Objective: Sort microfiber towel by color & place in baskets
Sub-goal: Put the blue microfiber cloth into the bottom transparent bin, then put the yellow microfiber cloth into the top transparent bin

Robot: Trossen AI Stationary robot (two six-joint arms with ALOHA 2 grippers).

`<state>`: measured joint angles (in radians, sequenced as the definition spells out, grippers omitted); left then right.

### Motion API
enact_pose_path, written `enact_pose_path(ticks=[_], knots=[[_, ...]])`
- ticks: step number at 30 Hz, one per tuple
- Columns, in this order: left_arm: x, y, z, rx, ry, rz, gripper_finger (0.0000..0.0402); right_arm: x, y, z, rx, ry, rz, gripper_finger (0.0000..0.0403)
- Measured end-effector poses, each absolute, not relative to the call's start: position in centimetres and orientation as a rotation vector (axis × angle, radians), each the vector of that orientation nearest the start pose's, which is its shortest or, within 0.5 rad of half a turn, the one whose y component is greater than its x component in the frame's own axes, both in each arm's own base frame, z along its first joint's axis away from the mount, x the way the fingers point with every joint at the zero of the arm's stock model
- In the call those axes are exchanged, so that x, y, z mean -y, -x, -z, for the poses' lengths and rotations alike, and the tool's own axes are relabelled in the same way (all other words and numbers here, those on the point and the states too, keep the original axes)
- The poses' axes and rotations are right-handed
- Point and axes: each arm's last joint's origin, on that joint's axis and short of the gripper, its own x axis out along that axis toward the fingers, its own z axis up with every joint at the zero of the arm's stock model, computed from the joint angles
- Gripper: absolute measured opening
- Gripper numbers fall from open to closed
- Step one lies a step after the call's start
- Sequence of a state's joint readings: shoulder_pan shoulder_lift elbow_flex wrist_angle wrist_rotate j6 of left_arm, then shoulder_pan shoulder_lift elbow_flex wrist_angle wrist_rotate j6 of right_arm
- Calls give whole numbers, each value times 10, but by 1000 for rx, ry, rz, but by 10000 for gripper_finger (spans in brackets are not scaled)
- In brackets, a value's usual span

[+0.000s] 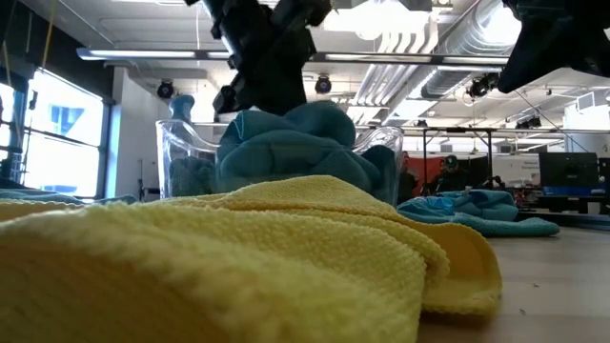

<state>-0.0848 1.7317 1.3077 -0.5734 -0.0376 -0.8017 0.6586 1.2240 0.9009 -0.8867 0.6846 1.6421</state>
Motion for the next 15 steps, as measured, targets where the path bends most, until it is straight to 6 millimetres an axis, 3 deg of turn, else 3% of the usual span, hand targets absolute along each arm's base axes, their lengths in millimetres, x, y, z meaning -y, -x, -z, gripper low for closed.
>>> enact_pose_path(ticks=[15], knots=[[54,-344,-274,-1054,532,-568,76,-116,-180,-246,-651,-721,688,0]])
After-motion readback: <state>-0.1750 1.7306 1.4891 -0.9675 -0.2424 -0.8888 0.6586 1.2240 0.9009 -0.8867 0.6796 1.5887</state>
